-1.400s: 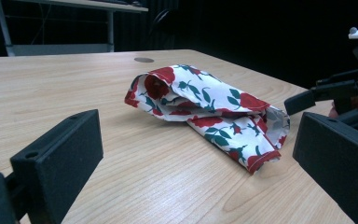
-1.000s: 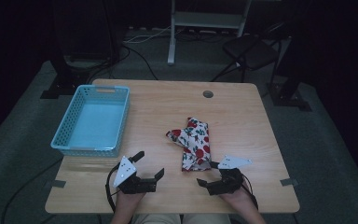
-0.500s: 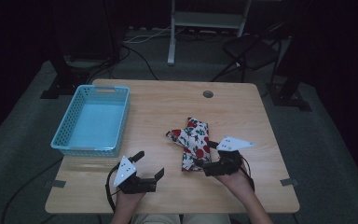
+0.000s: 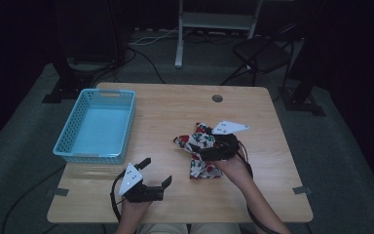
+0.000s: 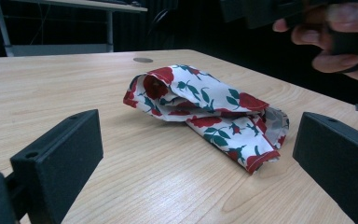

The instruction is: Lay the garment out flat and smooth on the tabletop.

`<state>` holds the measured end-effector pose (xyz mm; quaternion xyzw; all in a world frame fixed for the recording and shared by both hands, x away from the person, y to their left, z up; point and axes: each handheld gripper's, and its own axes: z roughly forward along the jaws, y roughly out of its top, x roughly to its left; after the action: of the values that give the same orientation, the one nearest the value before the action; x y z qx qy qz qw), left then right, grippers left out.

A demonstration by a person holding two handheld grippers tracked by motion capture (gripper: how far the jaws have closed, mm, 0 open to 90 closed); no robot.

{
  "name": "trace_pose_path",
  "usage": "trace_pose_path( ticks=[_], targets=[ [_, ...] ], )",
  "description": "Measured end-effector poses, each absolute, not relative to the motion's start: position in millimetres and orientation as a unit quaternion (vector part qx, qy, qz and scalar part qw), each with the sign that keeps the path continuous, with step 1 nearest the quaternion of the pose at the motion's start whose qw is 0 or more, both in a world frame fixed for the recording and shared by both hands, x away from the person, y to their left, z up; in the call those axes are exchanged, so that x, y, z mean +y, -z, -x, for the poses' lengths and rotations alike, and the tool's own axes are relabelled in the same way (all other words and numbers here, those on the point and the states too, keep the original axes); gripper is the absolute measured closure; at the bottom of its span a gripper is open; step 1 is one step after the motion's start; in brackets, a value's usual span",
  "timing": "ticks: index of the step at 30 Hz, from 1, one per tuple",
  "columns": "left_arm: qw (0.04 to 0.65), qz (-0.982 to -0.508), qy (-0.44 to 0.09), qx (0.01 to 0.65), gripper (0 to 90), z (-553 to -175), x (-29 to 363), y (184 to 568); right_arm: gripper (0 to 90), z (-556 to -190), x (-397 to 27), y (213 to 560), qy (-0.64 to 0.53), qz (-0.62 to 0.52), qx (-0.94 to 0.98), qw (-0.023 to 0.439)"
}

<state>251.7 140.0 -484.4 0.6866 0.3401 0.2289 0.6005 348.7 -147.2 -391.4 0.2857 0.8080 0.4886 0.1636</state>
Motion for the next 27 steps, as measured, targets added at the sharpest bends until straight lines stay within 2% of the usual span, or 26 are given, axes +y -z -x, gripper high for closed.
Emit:
trace_pose_path(
  ticks=[9, 21, 23, 27],
  targets=[
    [0.601, -0.687, -0.227, 0.34, 2.1, -252, 140, 484, 22.3, -376, -114, 402, -0.459, -0.28, 0.829, 0.154],
    [0.603, -0.686, -0.224, 0.34, 2.1, -252, 141, 485, 22.3, -403, -82, 436, -0.369, -0.28, 0.871, 0.162],
    [0.603, -0.685, -0.224, 0.34, 2.2, -252, 141, 485, 25.2, -405, -79, 440, -0.356, -0.284, 0.874, 0.167],
    [0.602, -0.687, -0.225, 0.339, 2.2, -252, 141, 485, 38.8, -407, -77, 445, -0.333, -0.3, 0.873, 0.19]
  ],
)
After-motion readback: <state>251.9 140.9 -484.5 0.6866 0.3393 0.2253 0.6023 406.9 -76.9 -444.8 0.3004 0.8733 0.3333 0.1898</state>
